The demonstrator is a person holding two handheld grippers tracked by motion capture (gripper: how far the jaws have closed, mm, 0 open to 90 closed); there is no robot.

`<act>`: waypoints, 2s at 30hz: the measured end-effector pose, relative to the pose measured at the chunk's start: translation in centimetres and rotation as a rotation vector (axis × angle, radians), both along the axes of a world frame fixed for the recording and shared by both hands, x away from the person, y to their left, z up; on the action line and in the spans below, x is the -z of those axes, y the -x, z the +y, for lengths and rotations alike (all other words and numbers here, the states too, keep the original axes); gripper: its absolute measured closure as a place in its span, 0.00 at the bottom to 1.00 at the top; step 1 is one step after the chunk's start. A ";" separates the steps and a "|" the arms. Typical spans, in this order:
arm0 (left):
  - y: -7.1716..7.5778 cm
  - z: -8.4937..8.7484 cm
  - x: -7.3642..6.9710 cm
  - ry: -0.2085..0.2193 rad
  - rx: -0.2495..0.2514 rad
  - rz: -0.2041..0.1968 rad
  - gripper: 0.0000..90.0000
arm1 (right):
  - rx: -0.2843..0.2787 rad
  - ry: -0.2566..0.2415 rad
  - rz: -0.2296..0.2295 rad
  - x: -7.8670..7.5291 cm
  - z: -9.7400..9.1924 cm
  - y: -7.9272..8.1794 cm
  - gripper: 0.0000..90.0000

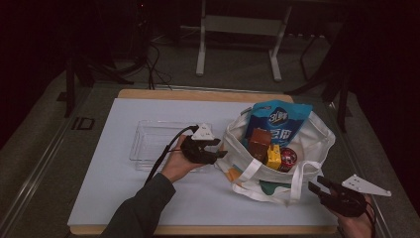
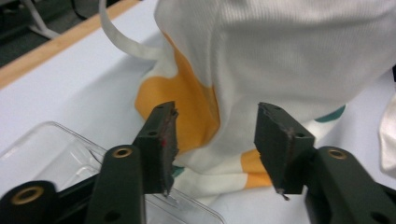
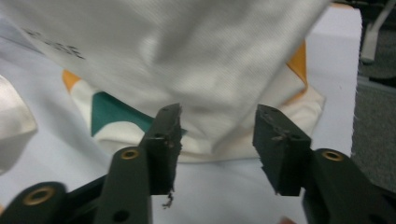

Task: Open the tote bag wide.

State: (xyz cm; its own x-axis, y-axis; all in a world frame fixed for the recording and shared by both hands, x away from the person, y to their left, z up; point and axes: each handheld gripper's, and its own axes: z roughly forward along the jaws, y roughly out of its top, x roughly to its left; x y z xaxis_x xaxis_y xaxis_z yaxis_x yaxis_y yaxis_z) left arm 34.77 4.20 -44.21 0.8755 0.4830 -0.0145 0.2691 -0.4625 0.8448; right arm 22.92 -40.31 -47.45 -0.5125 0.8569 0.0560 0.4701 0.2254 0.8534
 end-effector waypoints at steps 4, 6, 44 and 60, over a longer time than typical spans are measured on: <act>0.1 0.1 -0.5 0.017 -0.006 -0.020 0.50 | -0.008 0.010 -0.013 -0.6 0.4 0.1 0.46; 0.1 0.2 -0.7 0.025 -0.006 -0.024 0.50 | -0.016 0.014 -0.021 -0.9 0.6 0.1 0.45; -0.4 -2.4 -1.3 -0.050 0.015 -0.047 0.96 | -0.052 0.017 -0.051 -2.1 2.6 -1.5 0.95; -0.8 -3.3 1.1 -0.196 -0.018 -0.013 0.97 | -0.045 0.054 0.030 0.6 3.2 -2.4 0.96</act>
State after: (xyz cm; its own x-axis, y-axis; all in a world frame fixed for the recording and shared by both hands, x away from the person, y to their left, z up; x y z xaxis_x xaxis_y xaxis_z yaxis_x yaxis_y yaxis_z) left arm 35.56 0.89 -45.30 0.8662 0.4911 0.0924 0.2688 -0.6137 0.7423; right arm 25.29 -37.13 -48.03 -0.5497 0.8349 0.0265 0.4835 0.2922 0.8251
